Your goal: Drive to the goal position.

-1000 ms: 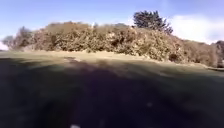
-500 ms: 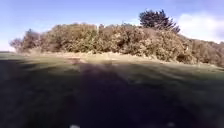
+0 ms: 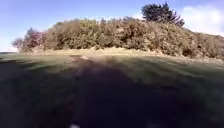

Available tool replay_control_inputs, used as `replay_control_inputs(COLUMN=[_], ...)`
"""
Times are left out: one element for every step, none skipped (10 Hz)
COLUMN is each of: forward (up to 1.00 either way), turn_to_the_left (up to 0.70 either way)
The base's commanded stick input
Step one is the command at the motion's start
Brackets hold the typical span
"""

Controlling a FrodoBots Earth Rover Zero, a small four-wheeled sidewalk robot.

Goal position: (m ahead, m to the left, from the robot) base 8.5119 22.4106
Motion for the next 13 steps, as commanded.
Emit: replay_control_inputs(forward=[0.85, 0.85, 0.85, 0.85, 0.85, 0.85, 0.85, 0.85, 0.85, 0.85, 0.85, 0.85, 0.85], turn_to_the_left=[0.19, 0.06, 0.0, 0.0, 0.0, 0.0, 0.0, 0.0, 0.0, 0.0, 0.0, 0.0, 0.0])
